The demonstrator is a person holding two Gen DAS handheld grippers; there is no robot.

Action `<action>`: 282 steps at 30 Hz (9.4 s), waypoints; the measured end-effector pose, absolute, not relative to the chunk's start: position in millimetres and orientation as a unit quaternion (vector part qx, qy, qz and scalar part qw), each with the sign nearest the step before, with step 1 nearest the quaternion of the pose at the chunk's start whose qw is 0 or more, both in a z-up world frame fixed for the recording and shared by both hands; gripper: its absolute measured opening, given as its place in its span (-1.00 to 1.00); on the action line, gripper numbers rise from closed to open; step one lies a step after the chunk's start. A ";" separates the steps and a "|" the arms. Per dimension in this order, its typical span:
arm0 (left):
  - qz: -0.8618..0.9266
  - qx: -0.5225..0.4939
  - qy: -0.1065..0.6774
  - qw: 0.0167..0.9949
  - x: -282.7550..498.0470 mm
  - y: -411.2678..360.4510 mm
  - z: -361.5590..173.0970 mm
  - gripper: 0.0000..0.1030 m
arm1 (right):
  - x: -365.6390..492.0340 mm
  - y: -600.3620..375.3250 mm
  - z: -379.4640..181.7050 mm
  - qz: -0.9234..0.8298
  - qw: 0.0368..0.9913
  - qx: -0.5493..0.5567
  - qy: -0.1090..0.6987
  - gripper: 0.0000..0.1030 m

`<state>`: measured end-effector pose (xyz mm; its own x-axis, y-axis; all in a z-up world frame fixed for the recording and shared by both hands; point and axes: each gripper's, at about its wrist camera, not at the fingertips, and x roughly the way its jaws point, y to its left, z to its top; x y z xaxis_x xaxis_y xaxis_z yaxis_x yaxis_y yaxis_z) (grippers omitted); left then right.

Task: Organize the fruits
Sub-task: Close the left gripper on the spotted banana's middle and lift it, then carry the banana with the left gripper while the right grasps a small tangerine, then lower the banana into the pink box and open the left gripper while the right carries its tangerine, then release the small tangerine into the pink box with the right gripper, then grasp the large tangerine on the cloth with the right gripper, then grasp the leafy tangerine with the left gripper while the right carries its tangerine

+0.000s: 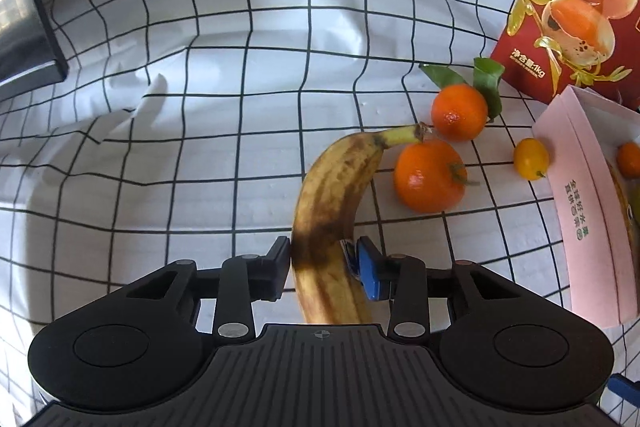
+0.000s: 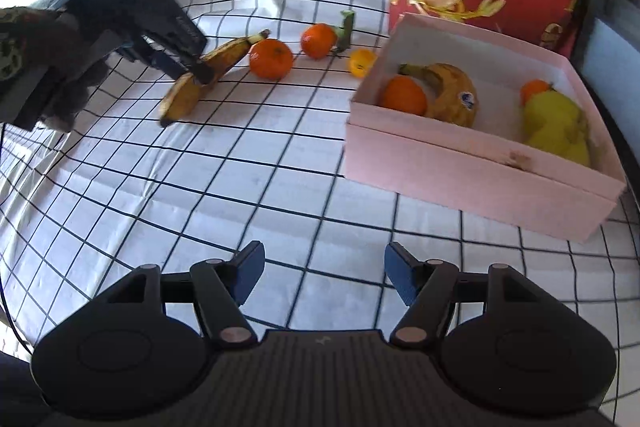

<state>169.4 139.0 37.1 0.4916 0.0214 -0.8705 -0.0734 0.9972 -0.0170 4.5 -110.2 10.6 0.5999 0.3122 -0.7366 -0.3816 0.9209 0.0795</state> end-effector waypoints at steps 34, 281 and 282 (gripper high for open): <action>0.071 -0.107 0.494 0.860 77.3 160.0 43.9 -0.20 | -1.3 -106.9 -5.4 0.184 0.899 -0.060 0.394 0.72; -0.091 0.088 0.434 0.892 257.9 50.5 37.5 -0.18 | 9.6 -60.5 23.6 0.225 0.889 -0.038 0.398 0.58; -0.090 0.073 0.439 0.891 253.8 54.4 39.2 -0.19 | 9.4 -60.4 23.6 0.226 0.888 -0.039 0.398 0.58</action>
